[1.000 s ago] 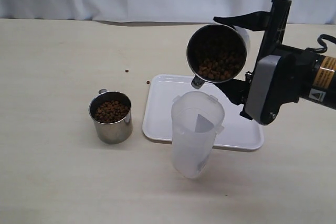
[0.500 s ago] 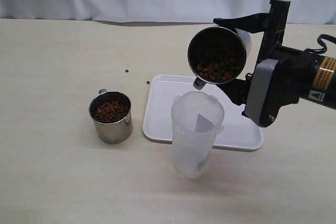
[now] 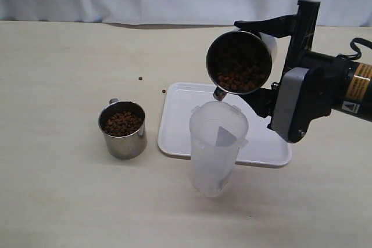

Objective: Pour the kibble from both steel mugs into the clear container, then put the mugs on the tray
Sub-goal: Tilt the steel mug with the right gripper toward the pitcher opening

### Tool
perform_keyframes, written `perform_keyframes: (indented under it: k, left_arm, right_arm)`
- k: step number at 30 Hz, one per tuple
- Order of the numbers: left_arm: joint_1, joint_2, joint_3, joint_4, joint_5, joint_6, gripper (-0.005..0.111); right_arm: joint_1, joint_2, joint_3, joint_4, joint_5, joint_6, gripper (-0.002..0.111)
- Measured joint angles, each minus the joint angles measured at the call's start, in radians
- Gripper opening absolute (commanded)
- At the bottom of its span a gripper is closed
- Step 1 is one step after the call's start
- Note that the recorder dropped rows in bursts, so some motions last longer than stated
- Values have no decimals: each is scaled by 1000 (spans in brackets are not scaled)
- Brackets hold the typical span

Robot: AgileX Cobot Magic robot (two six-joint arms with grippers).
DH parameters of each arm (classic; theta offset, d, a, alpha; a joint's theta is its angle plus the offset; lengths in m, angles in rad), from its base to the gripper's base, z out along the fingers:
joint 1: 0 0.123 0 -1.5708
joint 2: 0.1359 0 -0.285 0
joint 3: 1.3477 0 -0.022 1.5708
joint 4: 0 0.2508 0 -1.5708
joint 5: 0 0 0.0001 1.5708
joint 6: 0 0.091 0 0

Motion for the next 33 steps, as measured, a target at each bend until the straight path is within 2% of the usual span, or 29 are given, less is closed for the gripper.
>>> perform_keyframes:
  k: [19,33]
  left_arm:
    - [0,0,0,0,0,0,0]
    - [0,0,0,0,0,0,0]
  right_arm:
    - [0,0,0,0,-2,35,5]
    - [0,0,0,-2,-9,-145,5]
